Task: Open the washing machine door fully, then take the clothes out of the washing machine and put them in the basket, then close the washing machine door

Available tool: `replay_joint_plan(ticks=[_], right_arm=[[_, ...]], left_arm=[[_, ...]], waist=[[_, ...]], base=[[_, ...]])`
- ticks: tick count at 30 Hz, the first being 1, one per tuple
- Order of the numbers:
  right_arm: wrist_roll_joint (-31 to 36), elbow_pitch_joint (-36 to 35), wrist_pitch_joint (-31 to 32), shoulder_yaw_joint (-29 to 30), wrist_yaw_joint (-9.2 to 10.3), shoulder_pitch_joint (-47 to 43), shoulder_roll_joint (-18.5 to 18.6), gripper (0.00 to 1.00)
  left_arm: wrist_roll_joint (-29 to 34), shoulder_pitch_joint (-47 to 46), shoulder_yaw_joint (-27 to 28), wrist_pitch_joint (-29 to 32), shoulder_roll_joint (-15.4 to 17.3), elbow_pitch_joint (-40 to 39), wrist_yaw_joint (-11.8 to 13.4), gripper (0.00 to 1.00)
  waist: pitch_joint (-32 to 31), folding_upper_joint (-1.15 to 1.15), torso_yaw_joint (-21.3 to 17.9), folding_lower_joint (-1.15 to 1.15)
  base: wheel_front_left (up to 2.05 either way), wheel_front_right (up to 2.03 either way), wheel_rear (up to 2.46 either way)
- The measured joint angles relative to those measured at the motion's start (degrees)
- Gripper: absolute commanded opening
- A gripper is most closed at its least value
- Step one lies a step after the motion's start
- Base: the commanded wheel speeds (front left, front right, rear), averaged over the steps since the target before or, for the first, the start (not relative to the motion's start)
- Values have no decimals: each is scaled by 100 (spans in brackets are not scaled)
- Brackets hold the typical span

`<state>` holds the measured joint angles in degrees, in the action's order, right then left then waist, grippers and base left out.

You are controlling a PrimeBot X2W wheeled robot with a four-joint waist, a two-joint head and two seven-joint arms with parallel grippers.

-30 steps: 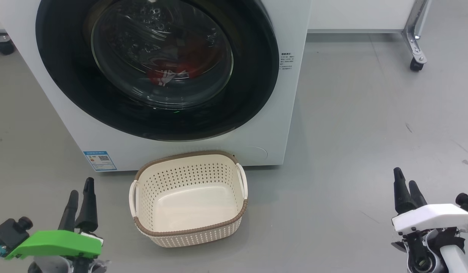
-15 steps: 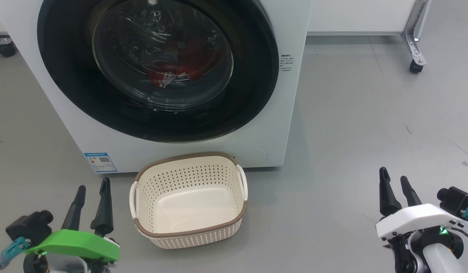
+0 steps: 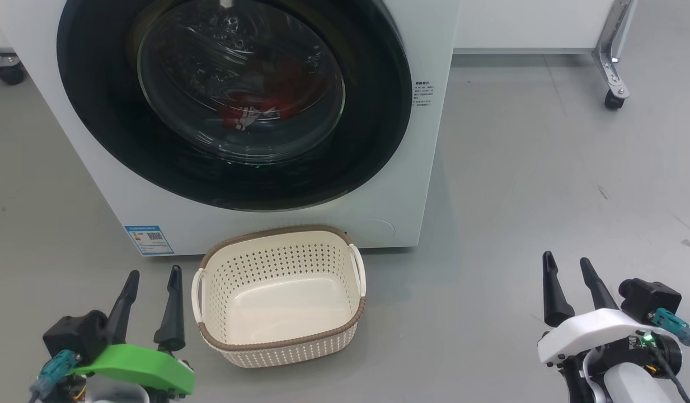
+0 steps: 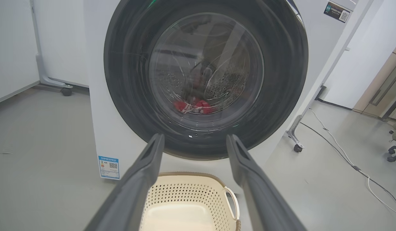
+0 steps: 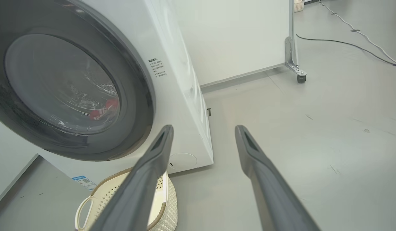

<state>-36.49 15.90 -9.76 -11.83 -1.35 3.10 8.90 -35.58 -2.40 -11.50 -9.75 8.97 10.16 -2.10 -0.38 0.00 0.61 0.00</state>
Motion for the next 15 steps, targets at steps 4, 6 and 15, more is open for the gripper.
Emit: replay_joint_plan(ticks=[4,6,15], right_arm=[[285,22,-68,-79,9,1,12,100],[452,30,-104,-123,51,1,18,100],[1025,66,-286,-266,98,29,24,100]], left_arm=[[281,0,-56,-102,8,8,40,100],[401,0,-76,-119,10,8,79,100],[917,1,-142,-298,4,74,189,100]], waist=[[-3,0,2,0],[-6,0,2,0],[-20,0,2,0]], base=[[0,0,0],[0,0,0],[0,0,0]])
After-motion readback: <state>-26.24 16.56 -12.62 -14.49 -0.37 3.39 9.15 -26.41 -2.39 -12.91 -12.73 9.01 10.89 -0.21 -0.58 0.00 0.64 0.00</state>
